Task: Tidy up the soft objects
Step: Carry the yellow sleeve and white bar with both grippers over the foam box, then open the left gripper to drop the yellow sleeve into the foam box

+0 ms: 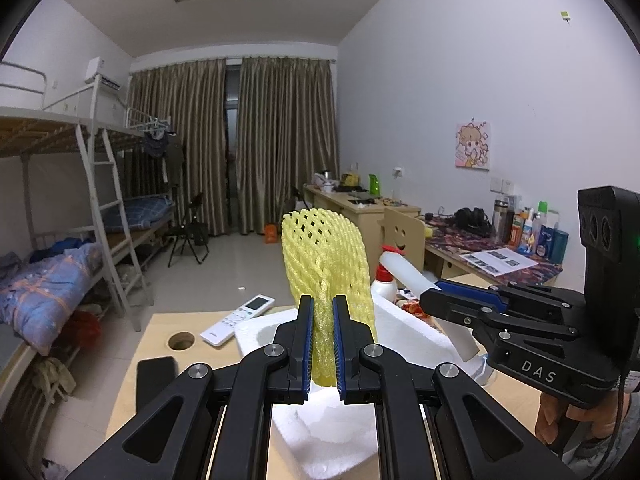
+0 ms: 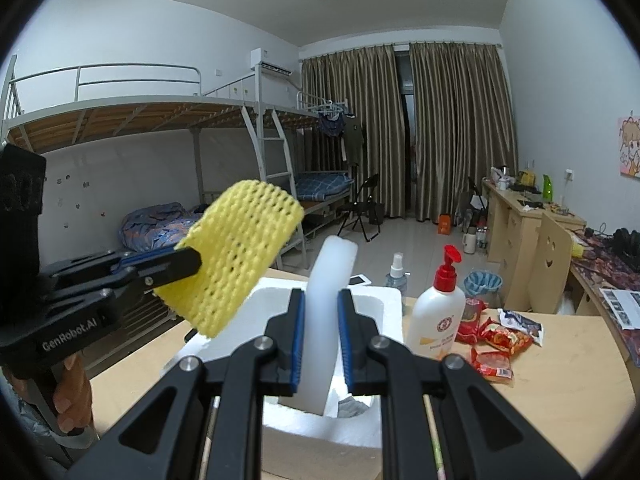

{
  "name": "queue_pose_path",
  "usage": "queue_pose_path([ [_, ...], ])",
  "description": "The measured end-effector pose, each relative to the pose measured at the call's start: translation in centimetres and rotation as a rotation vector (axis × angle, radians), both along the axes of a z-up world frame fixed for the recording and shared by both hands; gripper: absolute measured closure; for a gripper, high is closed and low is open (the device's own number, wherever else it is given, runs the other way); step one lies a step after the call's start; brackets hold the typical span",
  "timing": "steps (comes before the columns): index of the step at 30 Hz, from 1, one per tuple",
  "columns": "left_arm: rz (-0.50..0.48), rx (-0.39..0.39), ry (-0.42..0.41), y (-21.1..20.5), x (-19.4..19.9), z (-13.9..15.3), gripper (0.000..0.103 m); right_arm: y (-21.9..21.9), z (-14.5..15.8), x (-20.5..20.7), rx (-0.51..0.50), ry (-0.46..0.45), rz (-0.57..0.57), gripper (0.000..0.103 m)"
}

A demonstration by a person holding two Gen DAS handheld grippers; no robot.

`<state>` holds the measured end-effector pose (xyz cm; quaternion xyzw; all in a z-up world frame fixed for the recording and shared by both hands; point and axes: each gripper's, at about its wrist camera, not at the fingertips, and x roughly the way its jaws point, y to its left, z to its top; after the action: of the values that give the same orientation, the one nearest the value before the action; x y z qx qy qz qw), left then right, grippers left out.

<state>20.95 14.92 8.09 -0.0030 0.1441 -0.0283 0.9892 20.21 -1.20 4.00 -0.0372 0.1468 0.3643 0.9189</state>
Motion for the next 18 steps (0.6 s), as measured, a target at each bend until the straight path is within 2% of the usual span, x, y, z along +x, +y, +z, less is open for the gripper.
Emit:
queue_pose_path([
  [18, -0.089, -0.022, 0.077, 0.6, 4.1, -2.2, 0.093, 0.3, -0.1, 1.0, 0.007, 0.026, -0.02, 0.084],
])
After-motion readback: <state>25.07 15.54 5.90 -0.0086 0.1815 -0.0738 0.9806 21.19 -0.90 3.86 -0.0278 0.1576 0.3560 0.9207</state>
